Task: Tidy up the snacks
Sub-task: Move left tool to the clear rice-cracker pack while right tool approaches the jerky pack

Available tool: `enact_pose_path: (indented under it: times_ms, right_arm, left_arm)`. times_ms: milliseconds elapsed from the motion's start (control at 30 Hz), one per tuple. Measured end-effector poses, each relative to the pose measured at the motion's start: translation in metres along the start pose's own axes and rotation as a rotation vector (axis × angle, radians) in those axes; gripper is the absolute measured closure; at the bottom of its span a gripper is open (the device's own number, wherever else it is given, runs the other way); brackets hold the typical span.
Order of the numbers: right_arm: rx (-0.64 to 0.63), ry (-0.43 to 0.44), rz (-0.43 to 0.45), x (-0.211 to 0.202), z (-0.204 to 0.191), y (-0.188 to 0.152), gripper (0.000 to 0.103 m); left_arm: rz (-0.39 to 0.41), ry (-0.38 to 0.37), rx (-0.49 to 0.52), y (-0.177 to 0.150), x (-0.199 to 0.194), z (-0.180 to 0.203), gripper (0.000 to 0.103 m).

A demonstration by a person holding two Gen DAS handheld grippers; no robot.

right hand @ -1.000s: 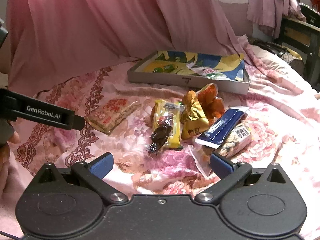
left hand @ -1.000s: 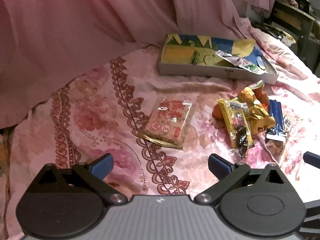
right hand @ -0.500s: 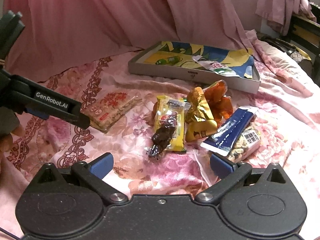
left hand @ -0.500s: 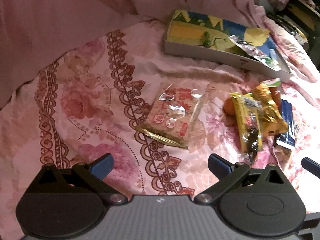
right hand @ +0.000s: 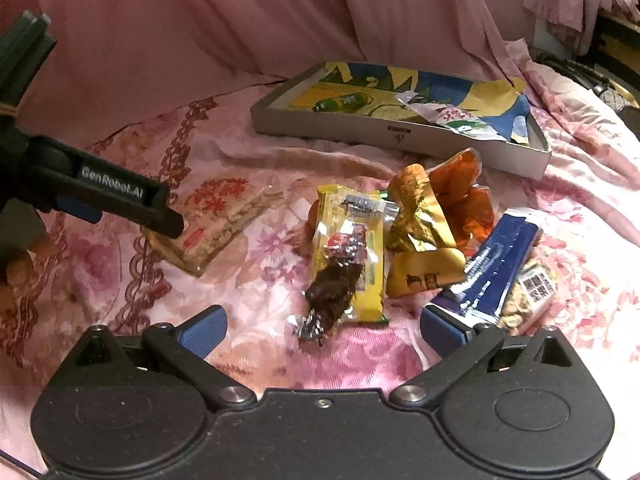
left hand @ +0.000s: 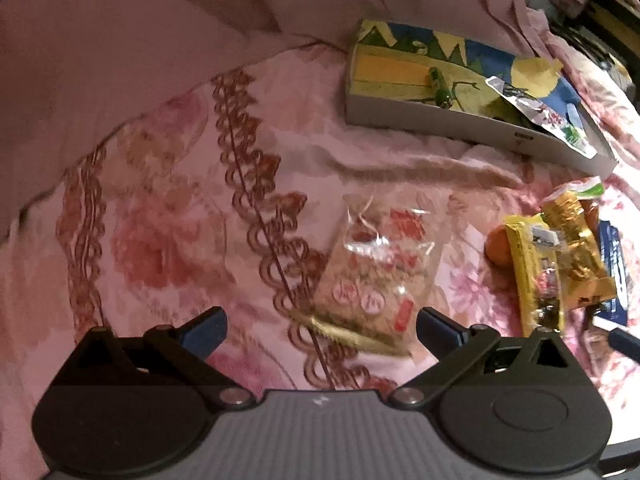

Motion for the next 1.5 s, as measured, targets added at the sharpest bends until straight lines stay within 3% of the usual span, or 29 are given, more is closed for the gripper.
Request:
enact_pose_path:
  times_ms: [400, 733, 1267, 1500]
  right_arm:
    - [0.078, -0.012, 0.05, 0.017, 0.01, 0.003, 0.009]
    - [0.081, -0.003, 0.039, 0.024, 0.008, -0.001, 0.014]
    - [0.097, 0.007, 0.033, 0.026, 0.007, -0.004, 0.038]
    - [0.083, -0.012, 0.029, 0.027, 0.006, -0.005, 0.051]
  left_arm:
    - [0.021, 0.008, 0.138, 0.014, 0.022, 0.02, 0.0]
    - [0.006, -0.035, 0.121, 0.018, 0.033, 0.021, 0.0]
    - [-0.036, -0.062, 0.161, 0.015, 0.039, 0.03, 0.001]
    - [-0.028, -0.105, 0.138, 0.014, 0.036, 0.028, 0.017]
Point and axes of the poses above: each gripper's, at about its wrist camera, not at the fingertips, and x roughly the way its jaws point, z to its right, y to its top, the point moved 3 cm from there along x, roughly the way its jaws point, and after that the axes turned 7 degrees about y, right-handed, at the moved point
